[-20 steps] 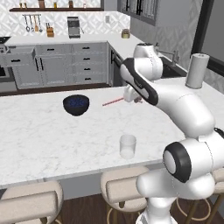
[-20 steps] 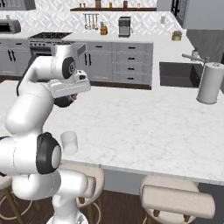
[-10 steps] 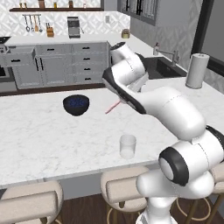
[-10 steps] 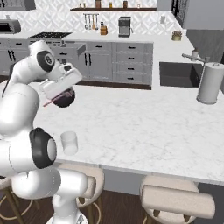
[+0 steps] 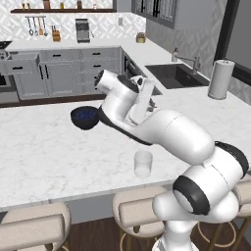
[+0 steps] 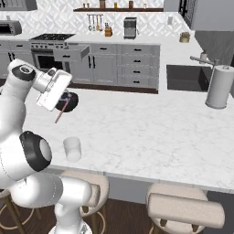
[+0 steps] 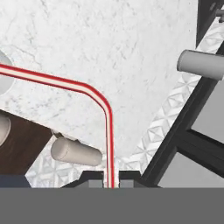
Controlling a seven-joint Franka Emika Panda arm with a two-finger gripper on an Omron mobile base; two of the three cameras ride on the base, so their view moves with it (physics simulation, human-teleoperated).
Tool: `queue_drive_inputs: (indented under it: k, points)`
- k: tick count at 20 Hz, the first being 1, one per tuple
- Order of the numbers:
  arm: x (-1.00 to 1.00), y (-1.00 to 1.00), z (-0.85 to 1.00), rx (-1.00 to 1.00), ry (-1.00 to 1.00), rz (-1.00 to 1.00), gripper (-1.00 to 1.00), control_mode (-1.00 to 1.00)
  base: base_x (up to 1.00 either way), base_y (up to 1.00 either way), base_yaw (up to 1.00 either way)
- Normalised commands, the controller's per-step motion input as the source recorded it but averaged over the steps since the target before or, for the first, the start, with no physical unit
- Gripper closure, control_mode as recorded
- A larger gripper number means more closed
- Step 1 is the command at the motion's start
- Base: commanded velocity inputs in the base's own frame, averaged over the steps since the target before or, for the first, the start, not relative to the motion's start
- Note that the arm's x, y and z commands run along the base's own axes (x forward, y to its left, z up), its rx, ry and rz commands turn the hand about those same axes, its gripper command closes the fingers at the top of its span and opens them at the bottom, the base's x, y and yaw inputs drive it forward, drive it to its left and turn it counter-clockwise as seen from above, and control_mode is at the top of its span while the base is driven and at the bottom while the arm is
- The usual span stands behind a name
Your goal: Take a straw from the drawer in front and place it inside the glass cup on the dining counter.
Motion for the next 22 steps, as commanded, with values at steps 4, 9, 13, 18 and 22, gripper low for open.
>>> queue_drive_inputs:
  k: [4, 9, 13, 18, 22]
  points:
    - [-0.19, 0.01, 0.05, -0.37, 0.0, 0.0, 1.0, -1.0, 0.0, 0.0, 0.0]
    - [-0.38, 0.0, 0.0, -0.28, 0.0, 0.0, 1.0, -1.0, 0.0, 0.0, 0.0]
    - [-0.26, 0.09, -0.01, -0.17, 0.0, -0.02, 1.0, -1.0, 0.0, 0.0, 0.0]
    - [-0.01, 0.05, -0.1, -0.06, 0.0, -0.02, 1.0, -1.0, 0.0, 0.0, 0.0]
    - [0.0, 0.05, -0.24, -0.05, 0.0, -0.01, 1.0, -1.0, 0.0, 0.0, 0.0]
